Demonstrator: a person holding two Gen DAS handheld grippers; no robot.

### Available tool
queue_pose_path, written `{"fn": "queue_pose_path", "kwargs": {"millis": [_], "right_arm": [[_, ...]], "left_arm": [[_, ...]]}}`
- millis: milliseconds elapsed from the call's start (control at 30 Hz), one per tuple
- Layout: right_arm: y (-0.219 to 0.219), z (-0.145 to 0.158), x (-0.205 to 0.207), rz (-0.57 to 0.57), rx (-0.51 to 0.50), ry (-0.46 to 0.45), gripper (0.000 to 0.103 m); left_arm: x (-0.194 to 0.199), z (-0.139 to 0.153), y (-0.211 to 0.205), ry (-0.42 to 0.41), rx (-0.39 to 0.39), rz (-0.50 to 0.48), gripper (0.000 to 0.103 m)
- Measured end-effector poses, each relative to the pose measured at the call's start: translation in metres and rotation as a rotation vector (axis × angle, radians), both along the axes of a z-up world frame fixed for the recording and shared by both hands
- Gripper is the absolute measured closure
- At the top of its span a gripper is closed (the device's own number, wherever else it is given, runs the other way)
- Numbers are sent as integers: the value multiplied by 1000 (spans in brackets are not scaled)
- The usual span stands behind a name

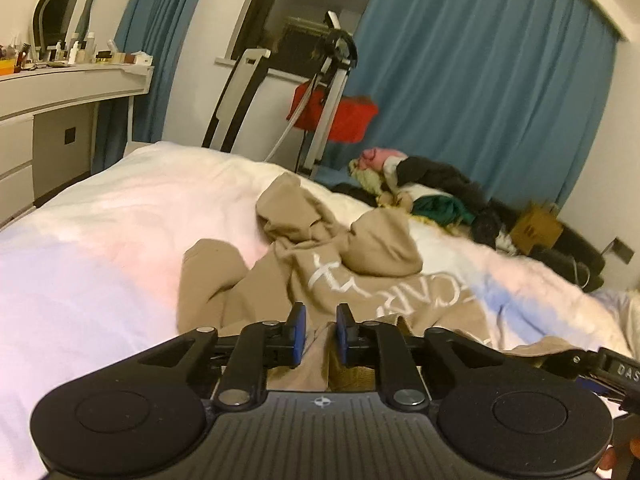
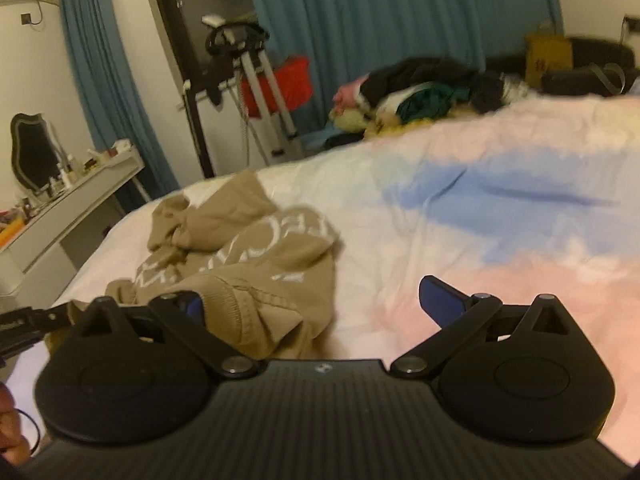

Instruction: Fold clothes

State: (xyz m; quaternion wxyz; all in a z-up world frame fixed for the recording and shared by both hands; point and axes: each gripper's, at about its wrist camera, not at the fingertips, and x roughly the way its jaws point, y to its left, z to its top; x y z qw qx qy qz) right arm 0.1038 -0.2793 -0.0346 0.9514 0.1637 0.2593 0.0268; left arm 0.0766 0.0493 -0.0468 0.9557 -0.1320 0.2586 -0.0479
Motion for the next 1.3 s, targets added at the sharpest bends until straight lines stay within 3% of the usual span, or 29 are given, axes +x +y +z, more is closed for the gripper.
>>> {"fn": "queue_pose_path", "kwargs": {"millis": [100,300,400,533,667,767,933,1133,1233,1300], "right_arm": [[-2,-6,7,7,34,28,0],[4,-11,-3,26,67,38,0],[2,-13,-2,24,84,44,0],[4,-10,-4,19,65,22,0],[9,-6,-11,-29,5,-30,0],[11,-10,-14,-78,-59,-36,0],[15,-20,-14,-137,-169,-19,0],[23,-24,-22,-214,-294,-36,0],[16,5,-35,-255,-275,-118,0],[13,42,-44,-262,-277,-210,0]], "left_arm": [[-11,2,1,11,30,-23,51],[-46,10,-9,-48,90,-69,26],[-56,11,-25,-83,155,-116,22],[-51,-1,-55,-65,308,-147,21],[-36,-20,-69,20,436,-24,22],[-32,-21,-62,9,464,114,22],[-36,-11,-35,-22,407,285,20],[-55,14,-17,-95,253,275,16],[-66,45,-14,-179,250,276,15],[-72,76,-12,-255,239,292,15]]}}
